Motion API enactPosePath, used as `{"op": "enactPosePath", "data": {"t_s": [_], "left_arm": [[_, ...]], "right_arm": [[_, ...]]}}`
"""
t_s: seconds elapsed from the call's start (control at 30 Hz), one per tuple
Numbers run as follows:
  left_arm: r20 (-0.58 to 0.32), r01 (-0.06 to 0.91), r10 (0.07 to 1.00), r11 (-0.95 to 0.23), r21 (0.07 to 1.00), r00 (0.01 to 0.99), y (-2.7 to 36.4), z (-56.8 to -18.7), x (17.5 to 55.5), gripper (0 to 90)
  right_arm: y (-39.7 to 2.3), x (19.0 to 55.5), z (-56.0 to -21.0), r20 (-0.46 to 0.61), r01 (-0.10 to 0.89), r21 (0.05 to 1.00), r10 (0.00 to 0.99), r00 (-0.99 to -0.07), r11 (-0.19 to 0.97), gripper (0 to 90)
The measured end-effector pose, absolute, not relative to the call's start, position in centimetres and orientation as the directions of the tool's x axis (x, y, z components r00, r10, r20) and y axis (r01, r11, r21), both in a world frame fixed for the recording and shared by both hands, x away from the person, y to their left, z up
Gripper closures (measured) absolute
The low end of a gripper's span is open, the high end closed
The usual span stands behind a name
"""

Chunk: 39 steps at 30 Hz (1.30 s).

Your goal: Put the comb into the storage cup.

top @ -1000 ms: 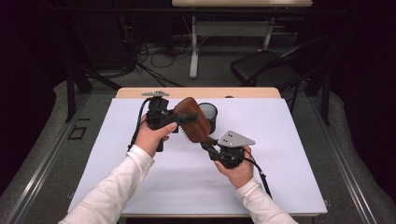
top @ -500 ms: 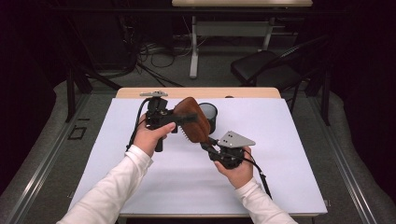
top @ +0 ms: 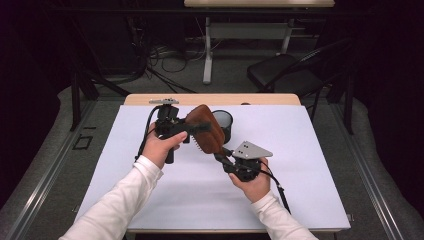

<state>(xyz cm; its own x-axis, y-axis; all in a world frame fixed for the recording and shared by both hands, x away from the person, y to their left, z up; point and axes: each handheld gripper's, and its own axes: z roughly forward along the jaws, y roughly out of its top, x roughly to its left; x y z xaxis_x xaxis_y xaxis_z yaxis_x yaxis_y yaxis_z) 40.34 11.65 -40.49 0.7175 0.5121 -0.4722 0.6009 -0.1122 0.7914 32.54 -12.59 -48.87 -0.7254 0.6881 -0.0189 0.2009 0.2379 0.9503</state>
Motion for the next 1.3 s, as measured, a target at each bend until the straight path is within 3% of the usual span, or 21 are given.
{"op": "enactPosePath", "data": {"t_s": [1.3], "left_arm": [[-0.568,0.701,0.526,-0.077,0.709,0.633,11.71,-39.94,40.17,48.4]], "right_arm": [[-12.32,32.51,-49.29,-0.003,0.202,0.954,0.682,-0.731,0.221,72.0]]}}
